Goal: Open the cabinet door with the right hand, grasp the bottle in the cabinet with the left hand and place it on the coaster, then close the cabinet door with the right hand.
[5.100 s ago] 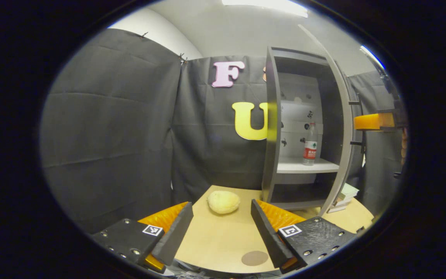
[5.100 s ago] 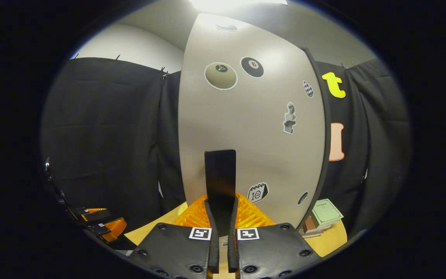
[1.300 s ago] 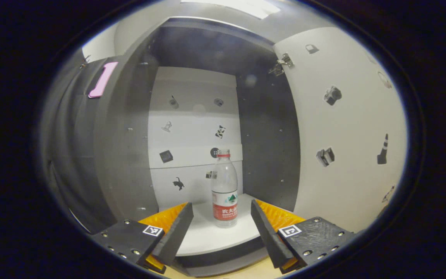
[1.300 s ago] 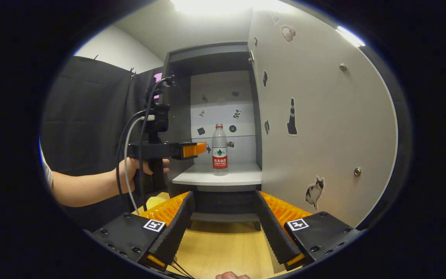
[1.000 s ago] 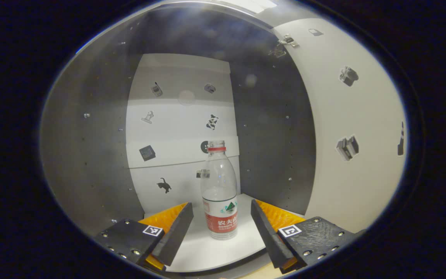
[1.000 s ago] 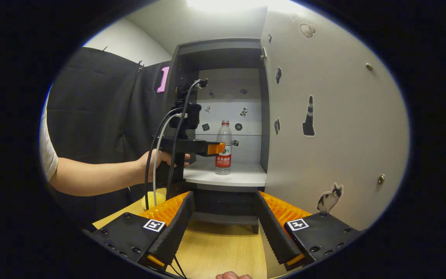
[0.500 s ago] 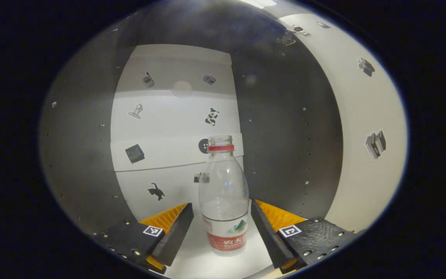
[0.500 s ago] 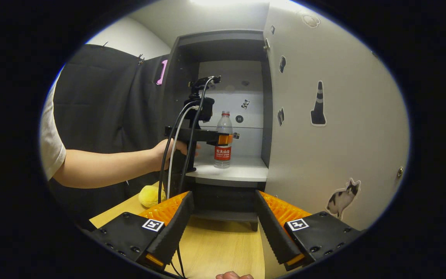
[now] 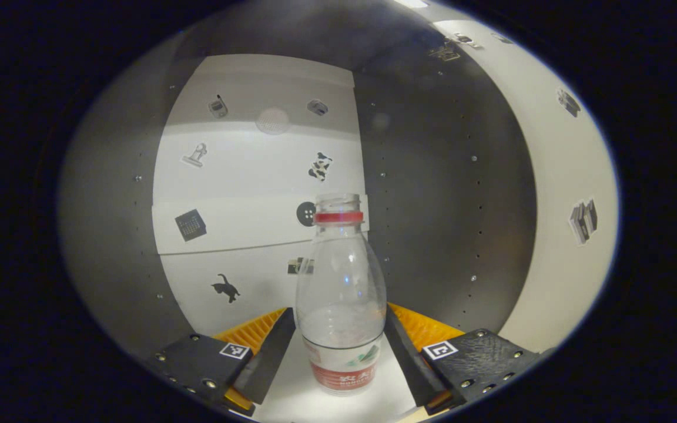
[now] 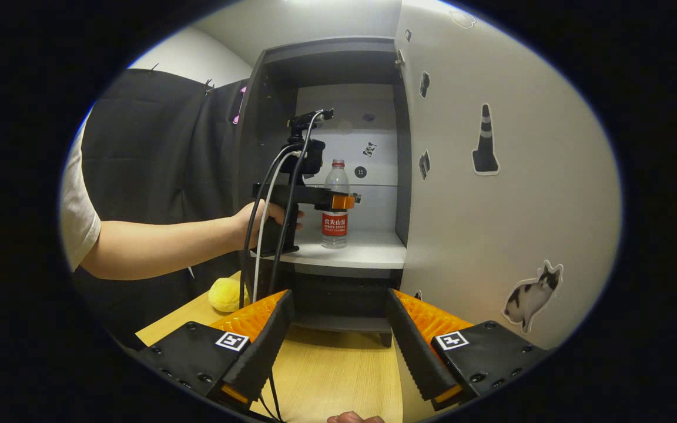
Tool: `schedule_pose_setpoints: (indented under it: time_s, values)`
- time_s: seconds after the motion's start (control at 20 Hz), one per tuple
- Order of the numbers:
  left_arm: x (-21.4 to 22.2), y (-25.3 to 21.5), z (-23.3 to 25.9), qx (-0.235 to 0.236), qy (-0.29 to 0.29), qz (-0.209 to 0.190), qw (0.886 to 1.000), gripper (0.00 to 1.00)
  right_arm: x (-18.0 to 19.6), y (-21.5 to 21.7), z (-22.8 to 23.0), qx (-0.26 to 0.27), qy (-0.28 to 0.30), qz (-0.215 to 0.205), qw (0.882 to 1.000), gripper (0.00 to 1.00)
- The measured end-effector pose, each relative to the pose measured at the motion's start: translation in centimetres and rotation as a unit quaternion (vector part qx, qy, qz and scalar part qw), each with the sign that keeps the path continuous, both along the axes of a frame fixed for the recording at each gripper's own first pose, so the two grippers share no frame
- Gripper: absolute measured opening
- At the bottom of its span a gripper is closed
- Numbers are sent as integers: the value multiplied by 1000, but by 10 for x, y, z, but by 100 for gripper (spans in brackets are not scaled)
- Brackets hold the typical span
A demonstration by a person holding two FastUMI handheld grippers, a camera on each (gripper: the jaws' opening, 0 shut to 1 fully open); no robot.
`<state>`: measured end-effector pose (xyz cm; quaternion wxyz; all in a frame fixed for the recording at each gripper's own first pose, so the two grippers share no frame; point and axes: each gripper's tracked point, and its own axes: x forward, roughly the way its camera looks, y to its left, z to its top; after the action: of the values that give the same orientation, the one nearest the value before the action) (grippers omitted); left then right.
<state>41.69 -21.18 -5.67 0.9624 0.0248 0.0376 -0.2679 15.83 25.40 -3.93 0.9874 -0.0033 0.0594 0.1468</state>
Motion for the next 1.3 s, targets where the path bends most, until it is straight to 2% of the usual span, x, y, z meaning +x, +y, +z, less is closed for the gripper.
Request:
schedule_pose_setpoints:
  time_s: [0.2,0.5,0.7,0.75,0.9,1.05,1.3]
  values:
    - [-6,2,1,-6,6,-6,1000,74,4,-3,0,-1,-4,-2,1000,99]
    - [-41,17,22,9,-11,-16,1000,76,-4,-5,3,-1,-11,-6,1000,99]
    - [-85,25,34,28,-29,-29,999,74,-13,-7,6,-4,-19,-11,1000,99]
    - [-98,27,36,27,-32,-30,999,76,-16,-10,5,-9,-21,-12,1000,99]
    - [-142,43,36,18,-31,-30,999,74,-24,-11,-1,-13,-16,-11,1000,99]
    - [-182,71,28,22,-32,-16,999,74,-30,-8,-4,-6,-9,-5,1000,99]
    - [-238,132,-4,8,-10,30,999,74,-37,-8,-4,-13,-14,-6,1000,99]
